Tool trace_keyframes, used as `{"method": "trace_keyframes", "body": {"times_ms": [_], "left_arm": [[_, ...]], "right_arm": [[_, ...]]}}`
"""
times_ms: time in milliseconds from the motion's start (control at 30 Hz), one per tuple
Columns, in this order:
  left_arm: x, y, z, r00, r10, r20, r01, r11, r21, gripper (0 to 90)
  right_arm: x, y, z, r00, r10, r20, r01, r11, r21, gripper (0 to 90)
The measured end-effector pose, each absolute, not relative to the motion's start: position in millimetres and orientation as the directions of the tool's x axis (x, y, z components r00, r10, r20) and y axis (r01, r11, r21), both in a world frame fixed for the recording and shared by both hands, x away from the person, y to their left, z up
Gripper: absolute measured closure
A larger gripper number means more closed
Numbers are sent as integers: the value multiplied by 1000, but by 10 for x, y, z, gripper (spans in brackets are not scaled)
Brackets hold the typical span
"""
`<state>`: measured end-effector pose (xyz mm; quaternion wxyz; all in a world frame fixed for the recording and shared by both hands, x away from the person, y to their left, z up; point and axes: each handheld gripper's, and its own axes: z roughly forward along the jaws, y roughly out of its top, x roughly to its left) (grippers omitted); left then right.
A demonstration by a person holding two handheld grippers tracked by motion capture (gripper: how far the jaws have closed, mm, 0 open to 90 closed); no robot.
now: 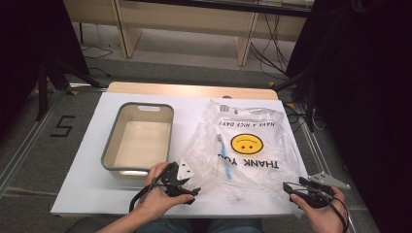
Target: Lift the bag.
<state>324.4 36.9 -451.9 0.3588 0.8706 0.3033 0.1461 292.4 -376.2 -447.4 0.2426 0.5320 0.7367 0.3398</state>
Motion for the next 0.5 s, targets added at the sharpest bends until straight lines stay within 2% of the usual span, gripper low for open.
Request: {"method": "trace_keyframes", "body": {"times_ms": [267,500], "left_arm": [[3256,346,-4580,774,632,43,441,-586,680,237],[3233,352,-4627,770,636,52,453,-603,657,252]], "right_arm": [[2848,-3752,-4488,-350,937,2,632,235,739,310],[2785,-3763,-4516,-337,941,-29,655,257,710,254]]}}
